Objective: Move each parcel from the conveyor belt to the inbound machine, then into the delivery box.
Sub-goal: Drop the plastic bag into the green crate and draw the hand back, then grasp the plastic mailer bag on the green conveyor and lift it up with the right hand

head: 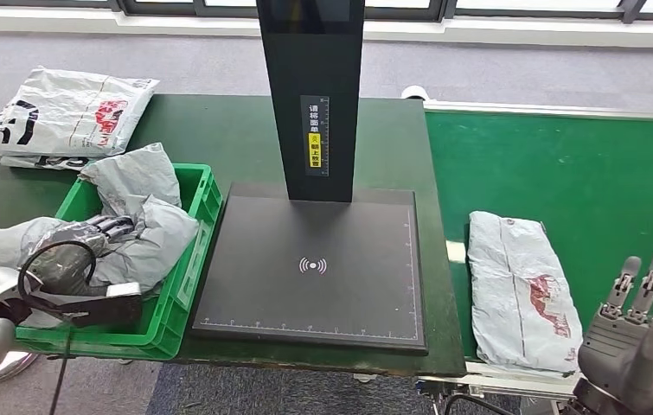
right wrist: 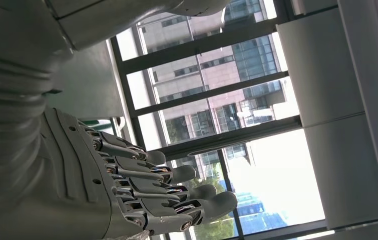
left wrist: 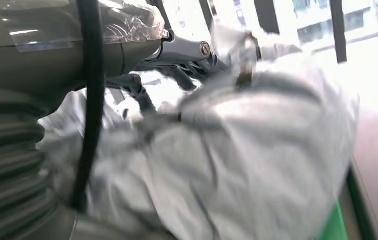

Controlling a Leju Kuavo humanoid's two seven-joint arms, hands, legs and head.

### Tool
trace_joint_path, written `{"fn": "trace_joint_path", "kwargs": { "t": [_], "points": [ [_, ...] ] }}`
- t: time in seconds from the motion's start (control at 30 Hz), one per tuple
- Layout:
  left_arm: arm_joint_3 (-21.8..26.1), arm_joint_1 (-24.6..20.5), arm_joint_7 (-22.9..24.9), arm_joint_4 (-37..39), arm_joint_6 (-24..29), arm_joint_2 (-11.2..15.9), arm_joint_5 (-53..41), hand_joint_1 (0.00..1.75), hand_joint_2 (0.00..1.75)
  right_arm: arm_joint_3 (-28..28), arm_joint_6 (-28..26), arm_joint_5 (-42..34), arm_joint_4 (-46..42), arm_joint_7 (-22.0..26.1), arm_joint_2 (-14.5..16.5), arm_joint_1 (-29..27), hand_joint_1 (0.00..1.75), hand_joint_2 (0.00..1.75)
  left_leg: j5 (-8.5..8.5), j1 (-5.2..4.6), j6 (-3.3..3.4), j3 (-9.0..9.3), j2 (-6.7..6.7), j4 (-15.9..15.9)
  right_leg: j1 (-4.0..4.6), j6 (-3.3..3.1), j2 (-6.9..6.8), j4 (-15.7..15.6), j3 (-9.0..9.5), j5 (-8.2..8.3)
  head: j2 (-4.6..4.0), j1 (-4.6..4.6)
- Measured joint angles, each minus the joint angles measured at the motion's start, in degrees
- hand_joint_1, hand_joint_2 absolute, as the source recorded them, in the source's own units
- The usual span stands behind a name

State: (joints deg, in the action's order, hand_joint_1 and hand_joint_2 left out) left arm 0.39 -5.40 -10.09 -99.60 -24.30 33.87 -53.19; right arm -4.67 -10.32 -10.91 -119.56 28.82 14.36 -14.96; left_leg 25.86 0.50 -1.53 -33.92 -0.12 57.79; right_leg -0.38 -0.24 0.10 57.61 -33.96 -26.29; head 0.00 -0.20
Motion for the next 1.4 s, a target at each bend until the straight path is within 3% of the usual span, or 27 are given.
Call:
{"fn": "trace_joint_path", "kwargs": {
  "t": [0.33,0.63,0.8,0.9,0.97,1.03,1.13,1.2,1.4],
  "points": [
    [-0.06,-2.64,4.79,1.24,6.22,-1.62,-3.99,0.00,0.00,0.01,0.07,0.71,0.22,-0.31,0.00,0.27,0.00,1.75,0.00,0.02,-0.01,0.03,0.01,0.00,0.00,-0.02,0.02,0.00,0.01,0.01,0.00,0.00],
    [-0.06,-4.04,6.70,2.77,8.14,-3.09,-5.70,0.00,0.00,0.00,0.09,1.01,0.69,-0.39,0.00,0.99,0.00,1.75,-0.01,0.02,-0.01,0.04,0.01,0.00,0.00,-0.02,0.05,0.00,0.01,0.01,0.00,0.00],
    [0.02,-6.40,11.99,4.54,13.26,-4.94,-10.11,0.00,0.00,0.00,-0.13,1.75,1.02,-1.04,0.02,1.58,0.00,1.75,-0.01,0.02,-0.01,0.05,0.00,0.00,0.00,-0.02,0.02,0.00,0.03,0.01,0.00,0.00],
    [0.61,-9.53,15.19,6.65,19.33,-7.54,-9.55,0.00,0.00,0.01,-1.02,2.39,1.07,-1.36,0.03,1.87,0.00,1.75,-0.05,0.02,0.00,0.05,-0.04,0.00,0.00,0.00,-0.03,0.00,0.06,0.03,0.00,0.00],
    [1.42,-12.33,13.73,7.96,25.41,-10.03,-2.62,0.00,0.87,0.00,-1.93,2.57,1.09,-1.45,0.04,1.94,0.00,1.75,-0.08,0.02,0.01,0.06,-0.12,0.01,0.01,0.01,-0.10,0.00,0.11,0.05,0.00,0.00],
    [2.25,-14.92,9.17,8.48,29.86,-12.44,10.54,0.00,1.75,-0.01,-2.65,2.60,1.38,-2.08,0.02,2.01,0.00,1.75,-0.08,0.01,0.00,0.08,-0.16,0.01,0.00,0.03,-0.13,0.00,0.16,0.07,0.00,0.00],
    [2.68,-16.76,3.44,6.97,31.34,-15.91,31.66,0.00,1.75,-0.21,-2.27,4.46,3.67,-4.50,-0.32,2.72,0.00,1.75,-0.06,-0.01,0.02,0.12,-0.07,0.01,-0.02,0.08,-0.05,0.00,0.17,0.10,0.00,0.00],
    [2.68,-16.71,1.74,5.05,31.58,-18.04,40.53,0.00,1.75,-1.12,-0.73,6.74,6.17,-5.80,-0.58,3.62,0.00,1.75,-0.05,-0.03,0.04,0.13,-0.03,0.01,-0.04,0.10,0.00,0.00,0.15,0.12,0.00,0.00],
    [2.67,-16.34,-0.11,2.17,32.38,-21.26,45.88,0.00,1.75,-3.97,1.32,9.86,10.26,-7.40,-0.81,5.25,0.00,1.75,-0.05,-0.02,0.04,0.12,-0.10,0.01,-0.04,0.11,-0.05,-0.01,0.15,0.11,0.00,0.00]
  ]
}}
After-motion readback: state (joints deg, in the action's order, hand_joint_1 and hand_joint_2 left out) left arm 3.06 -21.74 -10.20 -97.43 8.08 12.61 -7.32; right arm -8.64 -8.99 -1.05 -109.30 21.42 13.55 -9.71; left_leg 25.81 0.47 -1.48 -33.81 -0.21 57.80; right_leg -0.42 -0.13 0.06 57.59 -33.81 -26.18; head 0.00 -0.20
